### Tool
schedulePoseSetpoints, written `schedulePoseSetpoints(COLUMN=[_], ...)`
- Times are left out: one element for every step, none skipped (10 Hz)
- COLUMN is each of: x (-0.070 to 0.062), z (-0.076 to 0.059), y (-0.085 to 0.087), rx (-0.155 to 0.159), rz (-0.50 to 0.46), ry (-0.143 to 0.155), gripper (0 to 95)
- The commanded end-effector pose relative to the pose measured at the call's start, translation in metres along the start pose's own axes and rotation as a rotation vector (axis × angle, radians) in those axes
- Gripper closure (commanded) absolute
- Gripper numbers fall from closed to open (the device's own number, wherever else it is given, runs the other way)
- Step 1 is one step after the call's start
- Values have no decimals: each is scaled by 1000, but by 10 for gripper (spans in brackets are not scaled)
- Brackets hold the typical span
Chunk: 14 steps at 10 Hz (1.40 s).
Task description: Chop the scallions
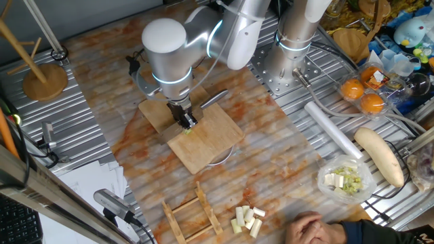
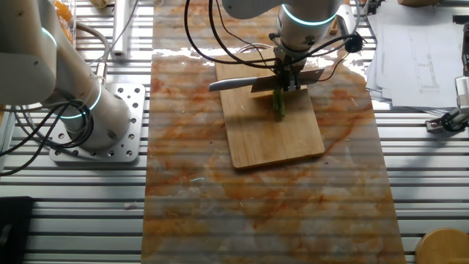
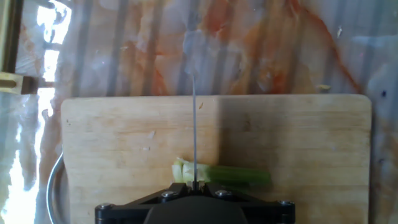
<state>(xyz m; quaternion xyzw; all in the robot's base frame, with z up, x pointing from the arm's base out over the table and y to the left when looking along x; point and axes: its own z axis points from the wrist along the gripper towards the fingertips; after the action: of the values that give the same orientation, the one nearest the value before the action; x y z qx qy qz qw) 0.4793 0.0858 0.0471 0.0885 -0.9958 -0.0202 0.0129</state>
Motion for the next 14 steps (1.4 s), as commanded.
schedulePoseSetpoints(x=[0, 0, 0, 0, 0, 0, 0, 0, 0, 0, 0, 0, 0, 0], z=[2, 2, 2, 2, 2, 2, 2, 2, 2, 2, 2, 2, 2, 2], y=[0, 0, 0, 0, 0, 0, 0, 0, 0, 0, 0, 0, 0, 0], rx=[-4, -5, -5, -5, -6, -8, -8, -6, -6, -8, -9, -11, -10, -10], rz=[-1, 0, 0, -2, -5, -6, -6, -5, -4, -6, -10, -12, -14, -14], ry=[10, 14, 14, 16, 20, 25, 26, 25, 27, 32, 35, 35, 33, 33], gripper=[950, 950, 950, 950, 950, 950, 950, 950, 950, 950, 950, 950, 950, 950])
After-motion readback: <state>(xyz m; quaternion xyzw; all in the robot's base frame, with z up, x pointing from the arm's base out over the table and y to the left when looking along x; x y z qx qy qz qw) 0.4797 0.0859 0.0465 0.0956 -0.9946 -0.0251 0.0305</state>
